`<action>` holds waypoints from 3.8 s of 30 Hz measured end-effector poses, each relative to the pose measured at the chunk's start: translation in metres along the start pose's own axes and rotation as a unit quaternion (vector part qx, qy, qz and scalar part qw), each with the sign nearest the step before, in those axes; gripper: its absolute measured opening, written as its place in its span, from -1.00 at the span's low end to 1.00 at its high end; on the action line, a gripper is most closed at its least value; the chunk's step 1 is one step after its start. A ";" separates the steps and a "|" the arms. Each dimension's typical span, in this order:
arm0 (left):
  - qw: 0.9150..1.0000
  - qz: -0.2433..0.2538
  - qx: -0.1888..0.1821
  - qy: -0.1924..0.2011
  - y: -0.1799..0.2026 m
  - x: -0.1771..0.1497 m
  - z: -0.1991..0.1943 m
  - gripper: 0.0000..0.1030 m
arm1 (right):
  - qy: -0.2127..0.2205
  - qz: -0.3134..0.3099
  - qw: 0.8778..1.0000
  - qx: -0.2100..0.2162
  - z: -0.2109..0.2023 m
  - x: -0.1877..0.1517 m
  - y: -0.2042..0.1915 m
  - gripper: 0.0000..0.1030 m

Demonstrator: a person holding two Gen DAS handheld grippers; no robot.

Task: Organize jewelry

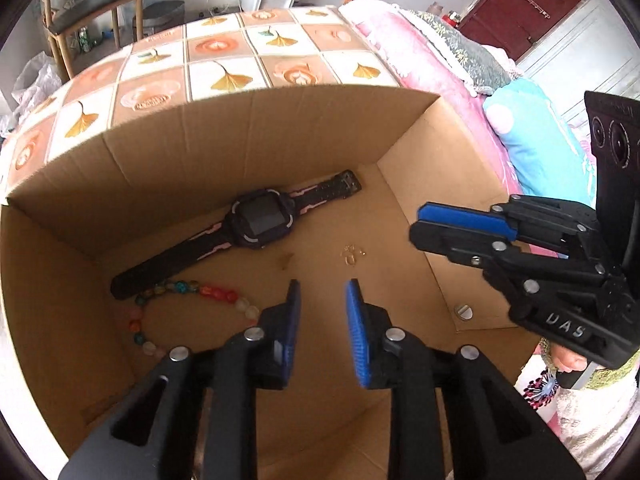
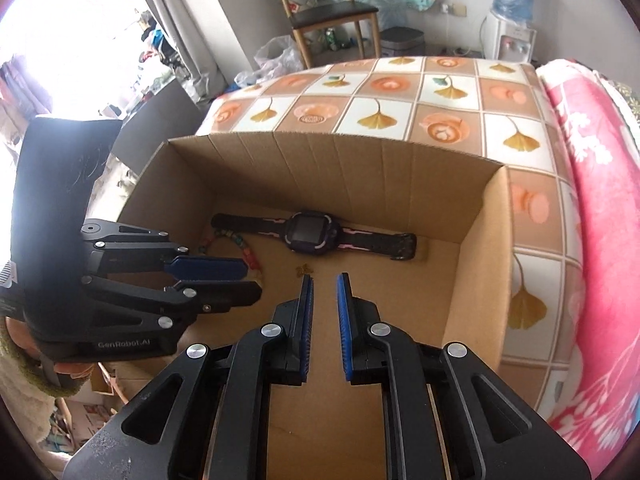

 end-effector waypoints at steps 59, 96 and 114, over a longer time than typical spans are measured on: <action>0.982 0.085 0.134 0.105 -0.008 -0.226 0.011 0.92 | -0.024 0.042 0.987 -0.152 -0.009 -0.212 -0.022 0.84; 0.975 0.125 0.076 0.165 0.017 -0.176 0.002 -0.07 | 0.095 0.044 0.994 -0.013 -0.034 -0.158 -0.057 0.06; 0.976 0.150 0.084 0.132 0.020 -0.171 0.024 -0.76 | 0.095 0.056 0.994 -0.001 -0.033 -0.158 -0.058 -0.20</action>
Point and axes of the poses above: each gripper's, at about its wrist camera, not at the fingertips, and z roughly the way its jaws point, y to its right, x to its top, the point moved 9 cm from there along z, roughly the way its jaws point, and after that the axes turned 11 degrees about -z, right-handed, at the moved point
